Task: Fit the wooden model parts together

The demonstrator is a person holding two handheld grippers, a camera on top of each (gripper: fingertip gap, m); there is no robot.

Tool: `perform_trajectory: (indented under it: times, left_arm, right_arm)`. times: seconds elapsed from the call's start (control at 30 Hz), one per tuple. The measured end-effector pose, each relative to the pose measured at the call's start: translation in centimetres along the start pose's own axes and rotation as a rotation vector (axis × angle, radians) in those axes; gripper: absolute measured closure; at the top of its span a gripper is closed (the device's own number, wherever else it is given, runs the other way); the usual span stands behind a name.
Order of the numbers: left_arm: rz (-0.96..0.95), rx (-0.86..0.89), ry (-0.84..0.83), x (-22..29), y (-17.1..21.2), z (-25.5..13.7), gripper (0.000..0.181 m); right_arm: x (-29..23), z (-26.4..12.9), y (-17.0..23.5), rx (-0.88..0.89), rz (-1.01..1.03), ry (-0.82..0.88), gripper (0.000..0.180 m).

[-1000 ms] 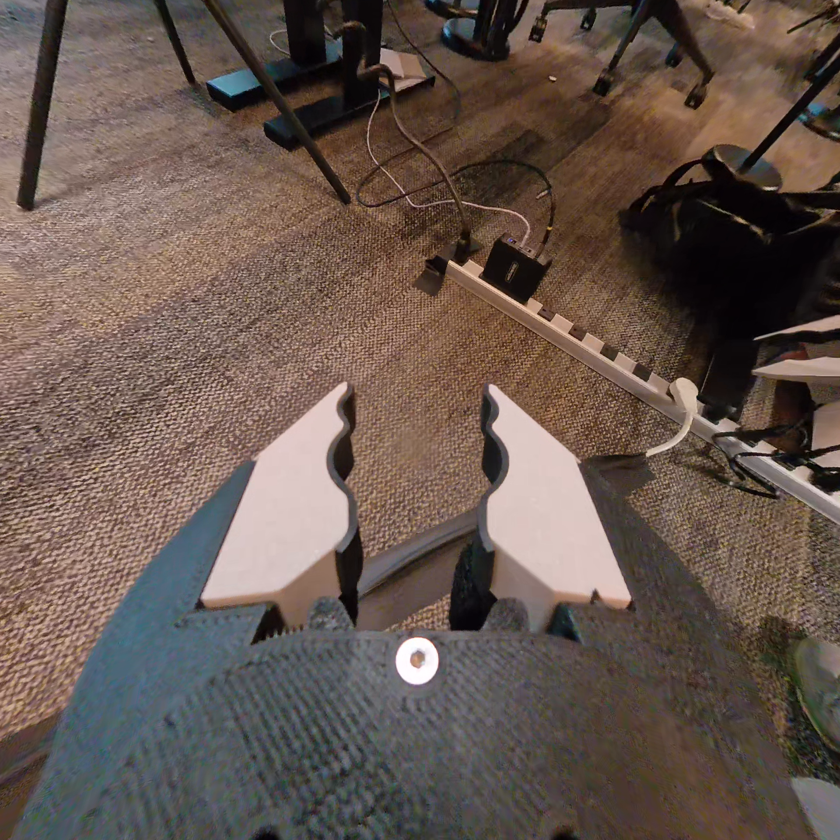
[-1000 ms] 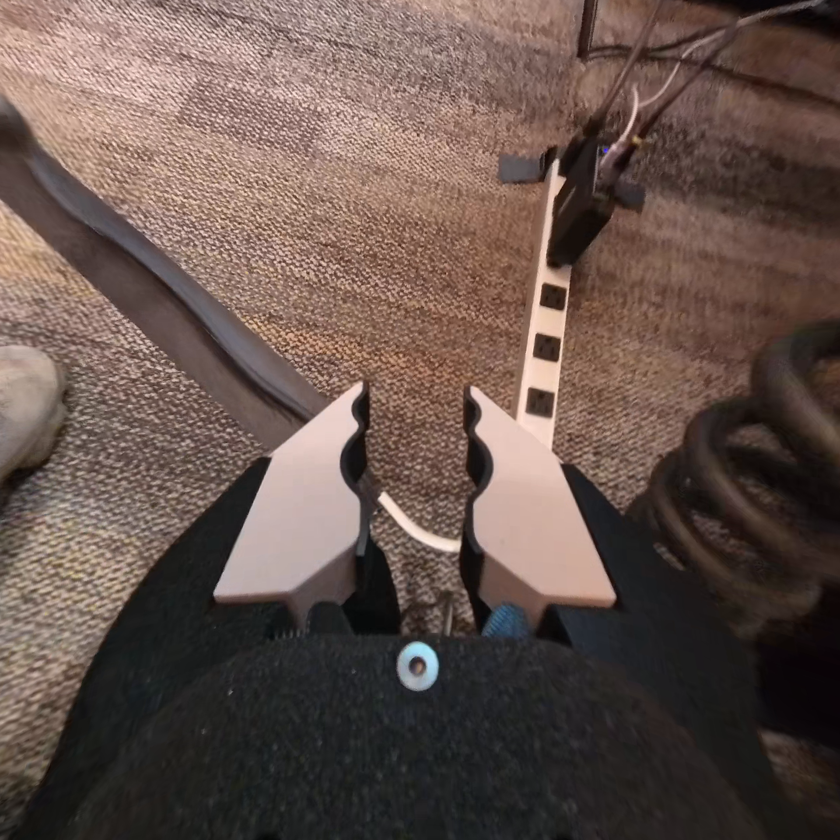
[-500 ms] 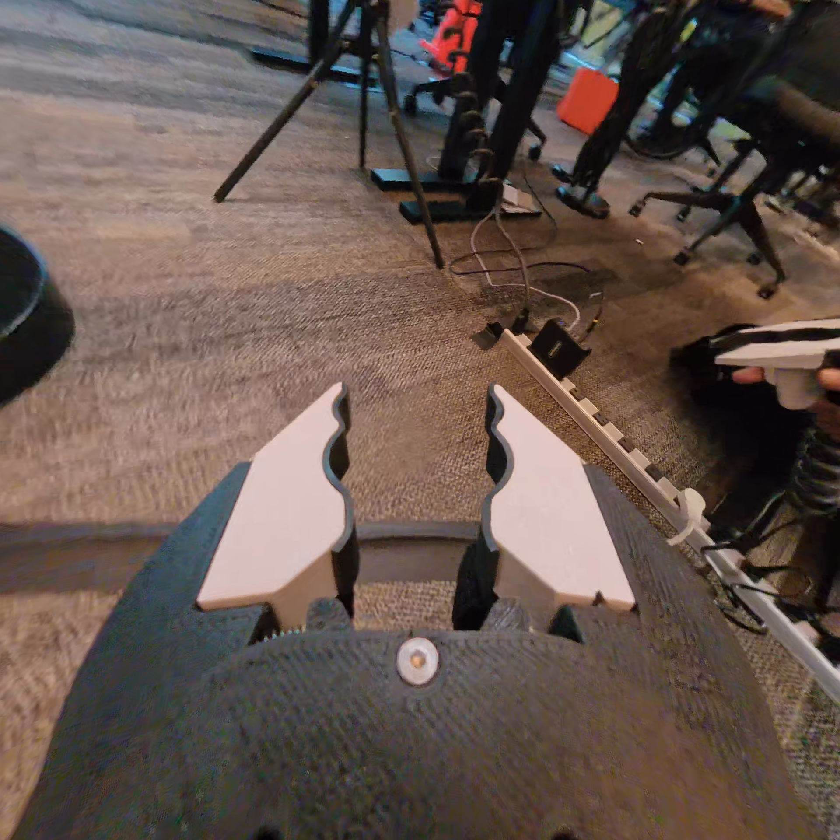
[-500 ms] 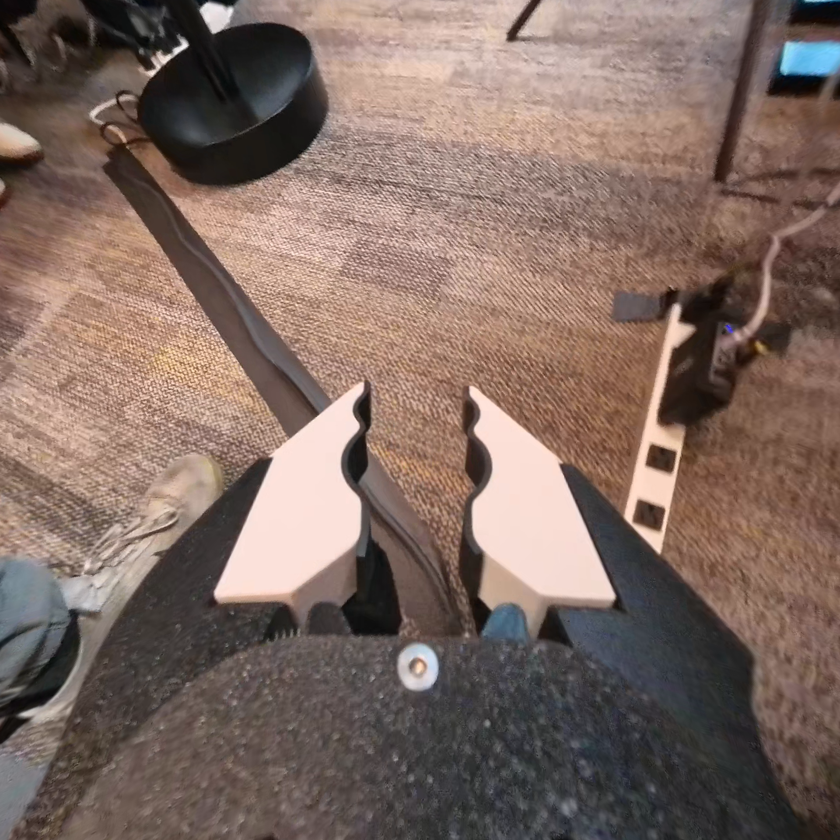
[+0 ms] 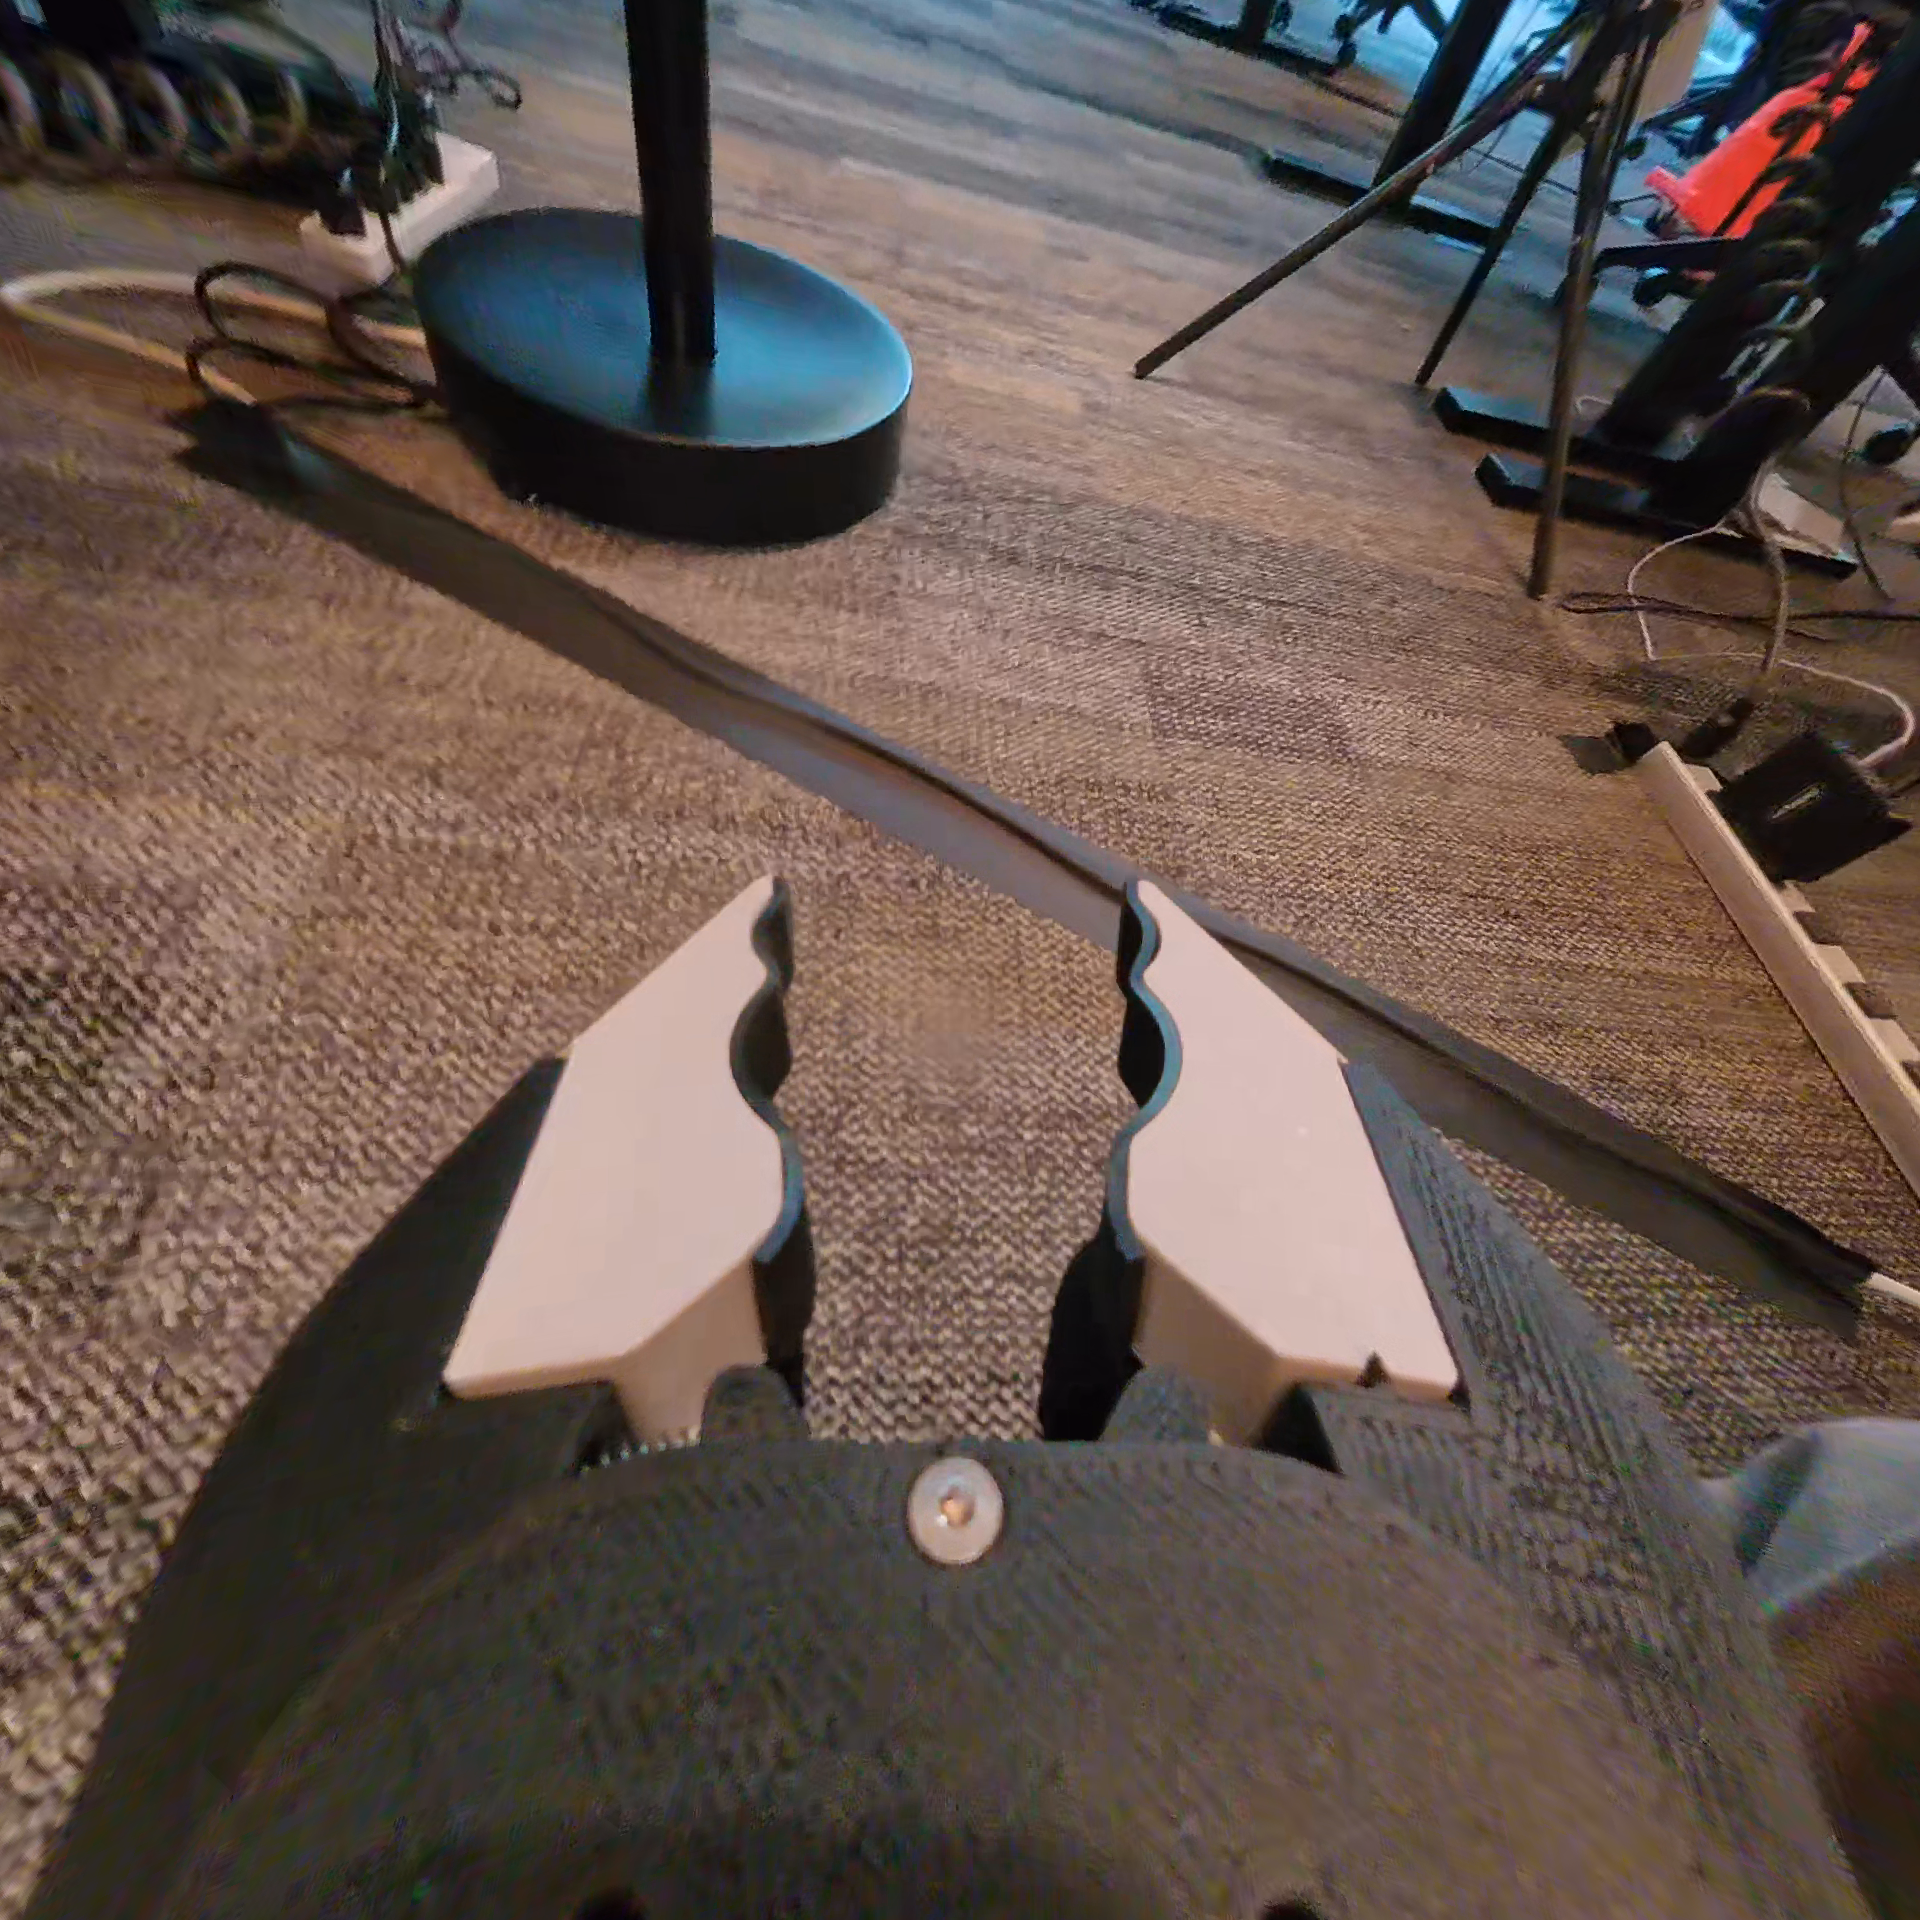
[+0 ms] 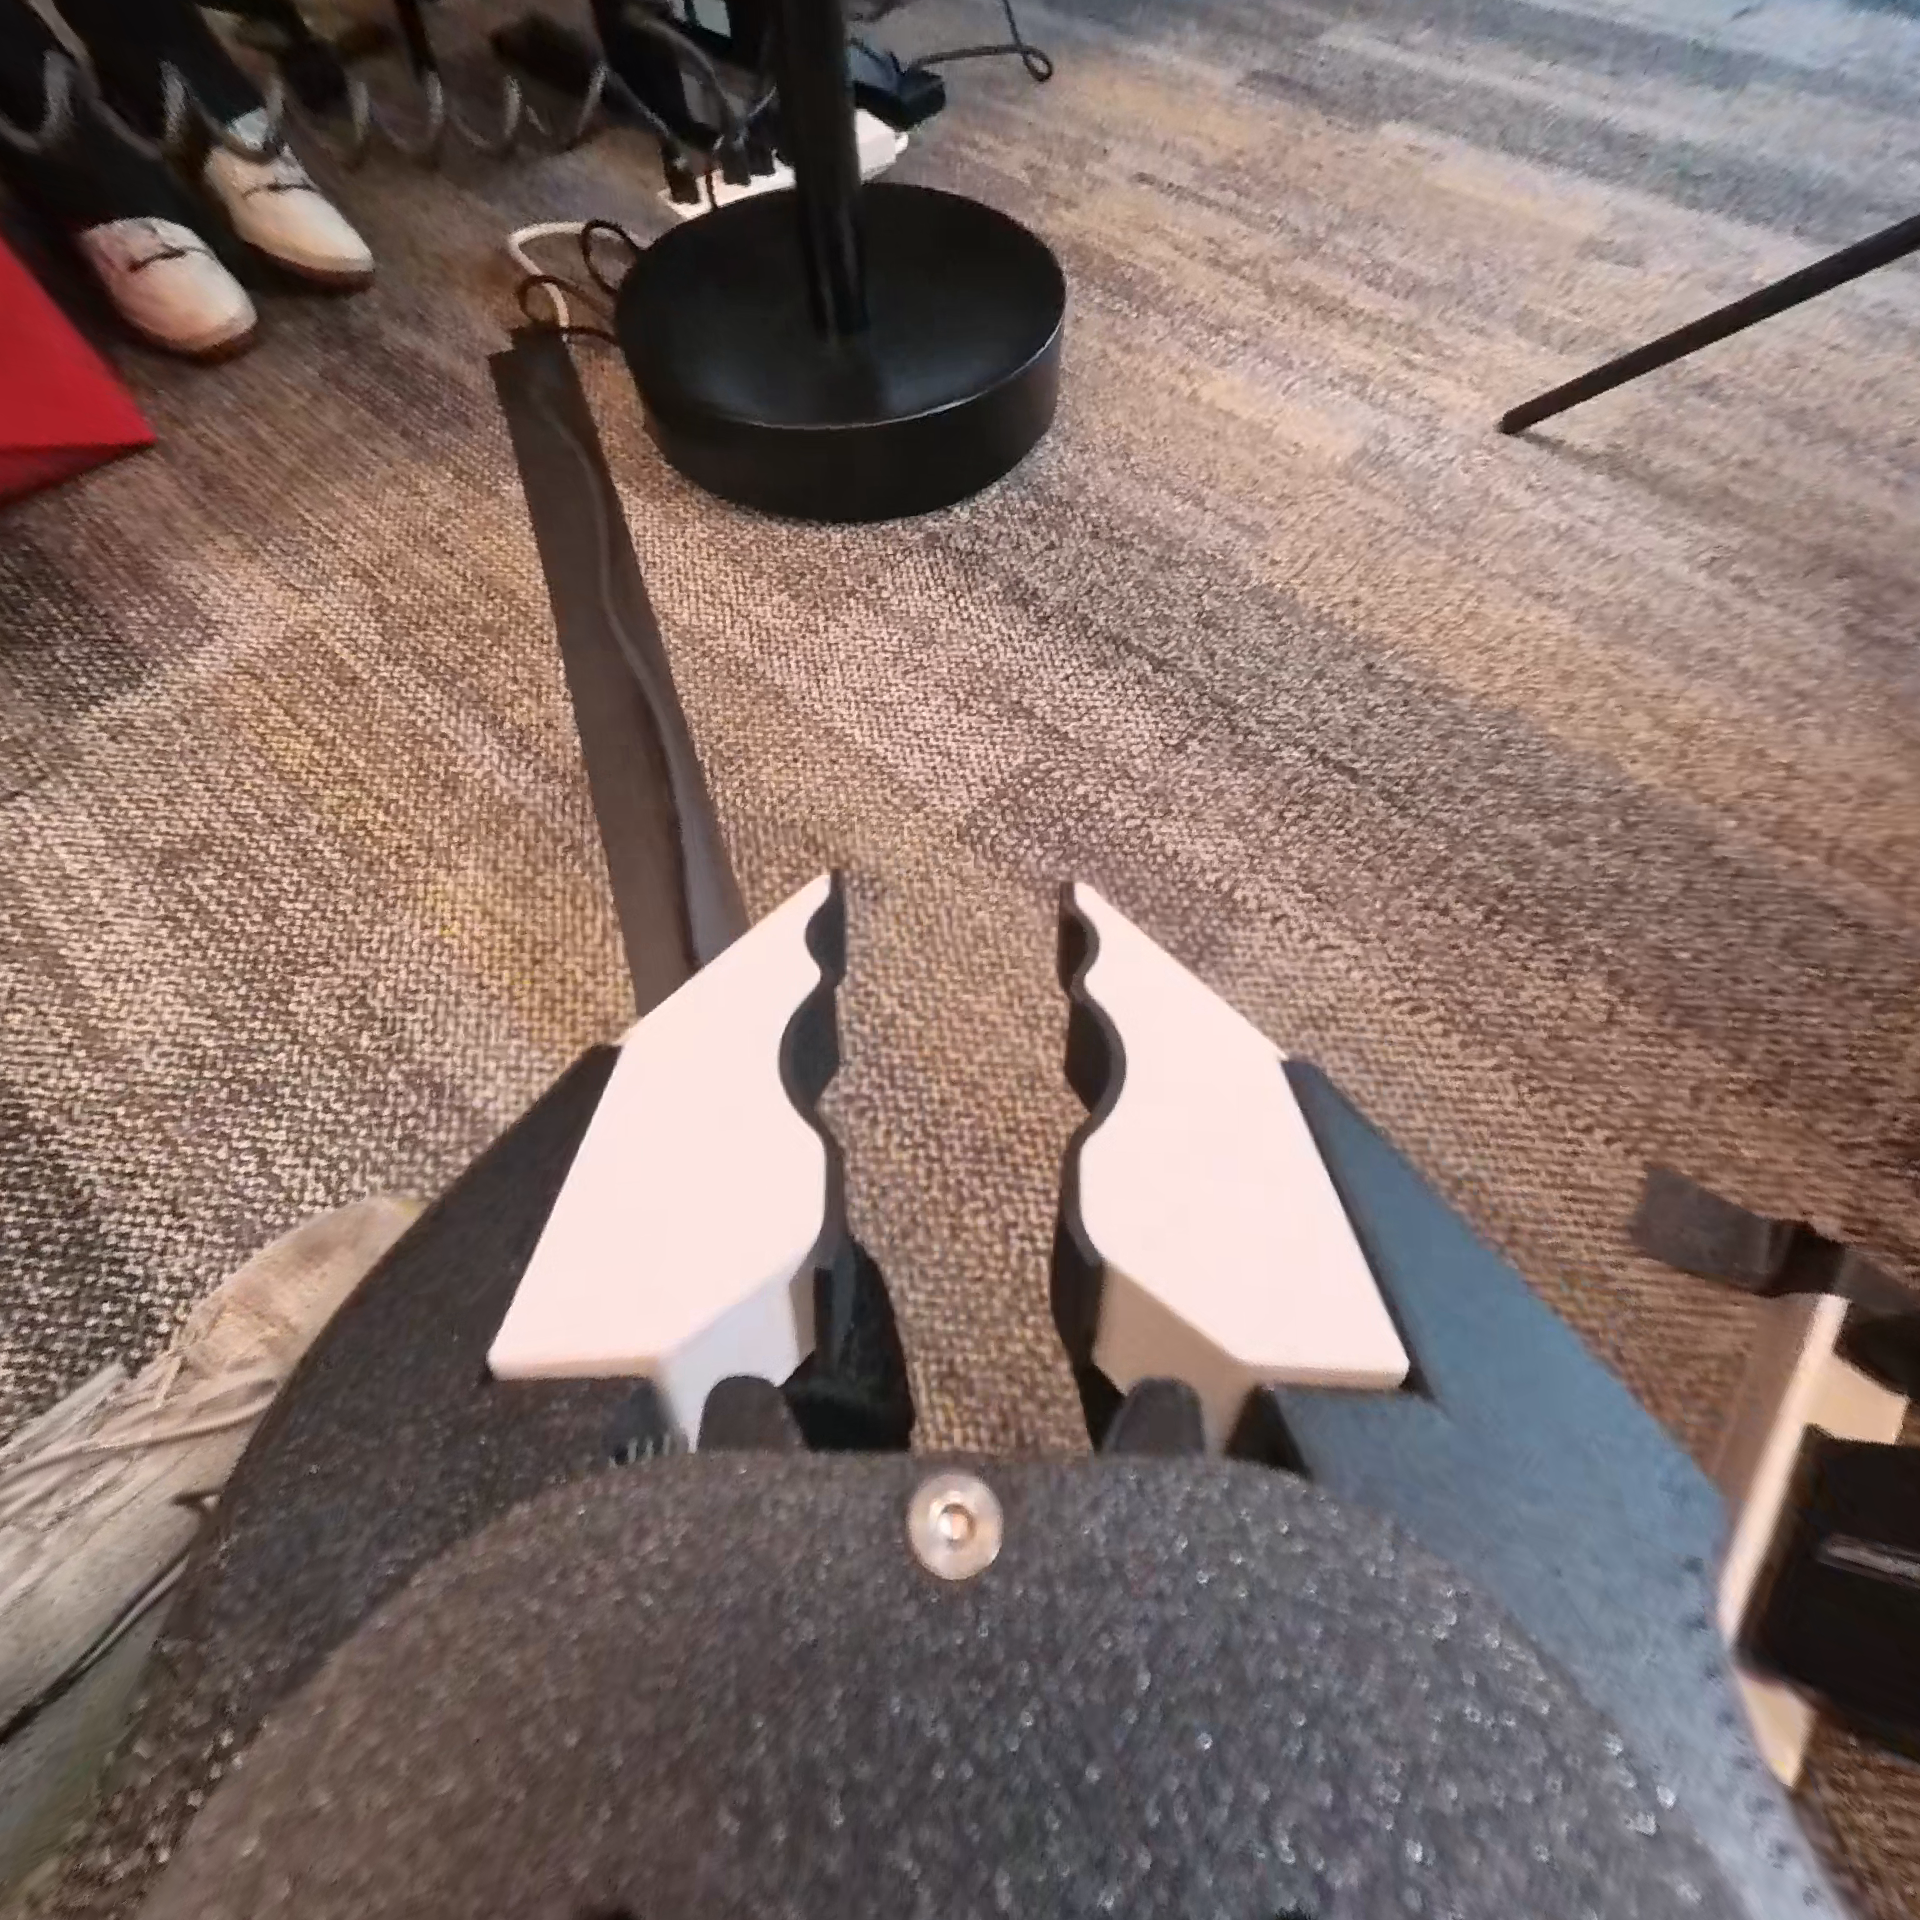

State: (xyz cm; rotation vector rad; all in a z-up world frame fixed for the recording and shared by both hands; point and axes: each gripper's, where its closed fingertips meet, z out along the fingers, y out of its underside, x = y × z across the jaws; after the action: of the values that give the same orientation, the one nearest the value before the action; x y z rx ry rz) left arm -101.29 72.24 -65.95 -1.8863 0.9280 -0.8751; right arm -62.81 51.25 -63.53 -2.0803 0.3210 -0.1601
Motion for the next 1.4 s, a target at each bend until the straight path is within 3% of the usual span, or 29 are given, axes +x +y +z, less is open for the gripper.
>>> perform_trajectory:
  times: [0.17,0.4,0.53,0.7,1.13,1.4]
  left_arm:
    - [0.021,-0.081,0.082,2.0,1.0,2.6,0.119]
    - [0.175,-0.052,0.297,9.3,-6.2,11.3,0.119]
    - [0.173,-0.028,0.403,14.1,-8.5,14.1,0.119]
    - [0.193,-0.062,0.462,16.6,-7.8,14.6,0.119]
    - [0.177,-0.072,0.437,15.3,-6.8,14.1,0.118]
    - [0.147,-0.089,0.481,15.6,-6.0,15.2,0.114]
  right_arm:
    - [-0.5,-1.8,3.3,-0.019,0.005,0.026,0.14]
    - [2.9,-6.2,7.2,-0.014,0.124,0.133,0.139]
    - [4.4,-7.9,9.3,-0.017,0.19,0.193,0.139]
    - [5.6,-9.2,11.0,-0.017,0.238,0.242,0.139]
    - [4.1,-6.7,11.1,-0.026,0.249,0.215,0.138]
    - [5.3,-7.9,13.0,-0.04,0.299,0.283,0.136]
